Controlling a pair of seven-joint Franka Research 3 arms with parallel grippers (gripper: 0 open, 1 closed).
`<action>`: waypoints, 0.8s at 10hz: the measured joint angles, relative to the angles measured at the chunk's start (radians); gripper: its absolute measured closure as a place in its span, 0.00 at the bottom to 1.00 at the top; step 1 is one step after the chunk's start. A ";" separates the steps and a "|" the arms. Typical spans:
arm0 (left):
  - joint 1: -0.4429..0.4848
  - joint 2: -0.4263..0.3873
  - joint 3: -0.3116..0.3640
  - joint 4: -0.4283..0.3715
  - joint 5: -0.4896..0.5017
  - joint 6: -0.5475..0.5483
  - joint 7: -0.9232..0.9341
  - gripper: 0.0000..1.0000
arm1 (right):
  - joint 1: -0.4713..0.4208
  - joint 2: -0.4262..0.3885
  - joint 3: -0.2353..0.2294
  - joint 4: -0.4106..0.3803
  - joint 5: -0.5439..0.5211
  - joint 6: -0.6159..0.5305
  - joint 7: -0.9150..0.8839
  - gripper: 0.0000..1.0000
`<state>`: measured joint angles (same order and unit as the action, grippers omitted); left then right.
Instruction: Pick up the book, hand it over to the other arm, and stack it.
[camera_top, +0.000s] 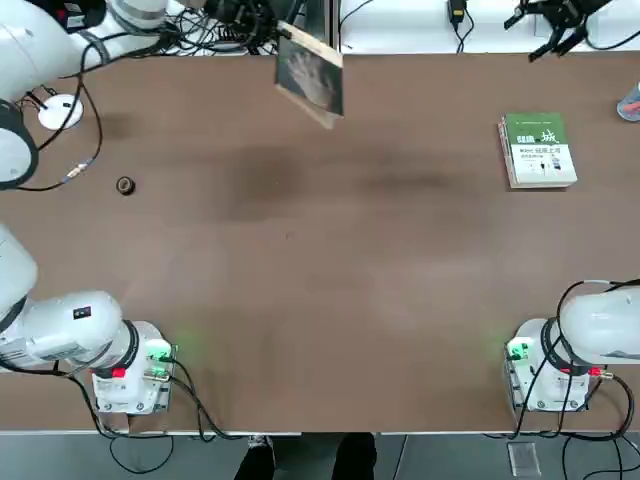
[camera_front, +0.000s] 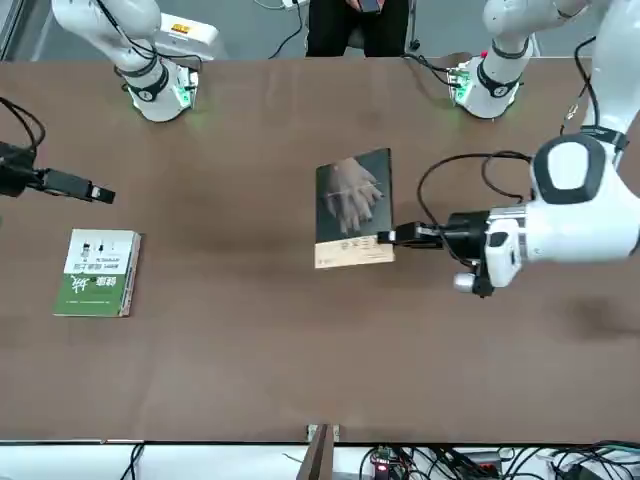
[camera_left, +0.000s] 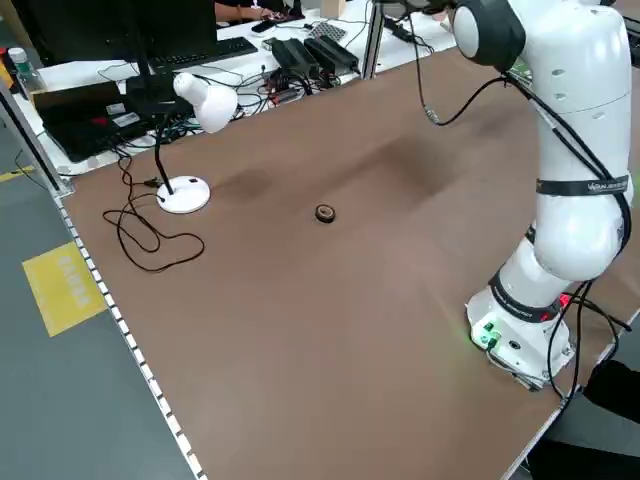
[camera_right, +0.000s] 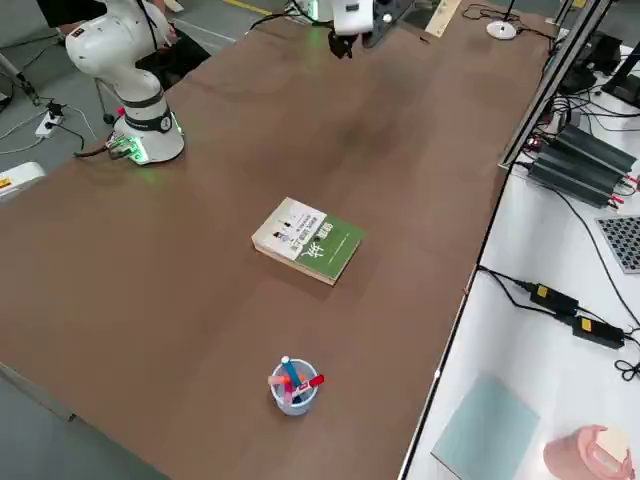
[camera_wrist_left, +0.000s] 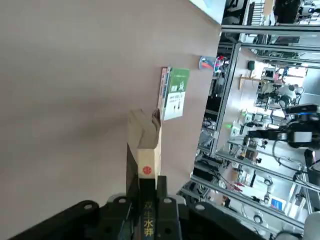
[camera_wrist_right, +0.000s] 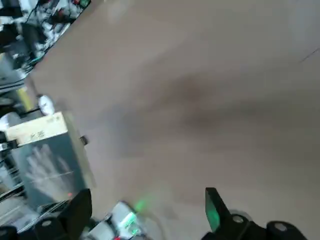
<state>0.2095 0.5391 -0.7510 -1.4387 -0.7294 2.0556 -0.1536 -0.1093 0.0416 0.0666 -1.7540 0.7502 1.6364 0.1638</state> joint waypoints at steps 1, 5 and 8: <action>-0.032 0.001 0.001 0.000 0.000 0.034 0.000 0.99 | -0.010 0.007 -0.001 -0.039 0.063 -0.003 -0.035 0.00; -0.148 0.006 0.002 0.003 0.000 0.195 0.003 0.99 | -0.036 0.038 -0.002 -0.159 0.248 -0.043 -0.158 0.00; -0.209 0.028 0.003 0.017 -0.023 0.281 0.046 0.99 | -0.059 0.048 -0.003 -0.242 0.371 -0.116 -0.305 0.00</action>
<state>0.0003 0.5675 -0.7479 -1.4219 -0.7526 2.3363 -0.1080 -0.1684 0.0895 0.0640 -1.9964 1.1214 1.5207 -0.1412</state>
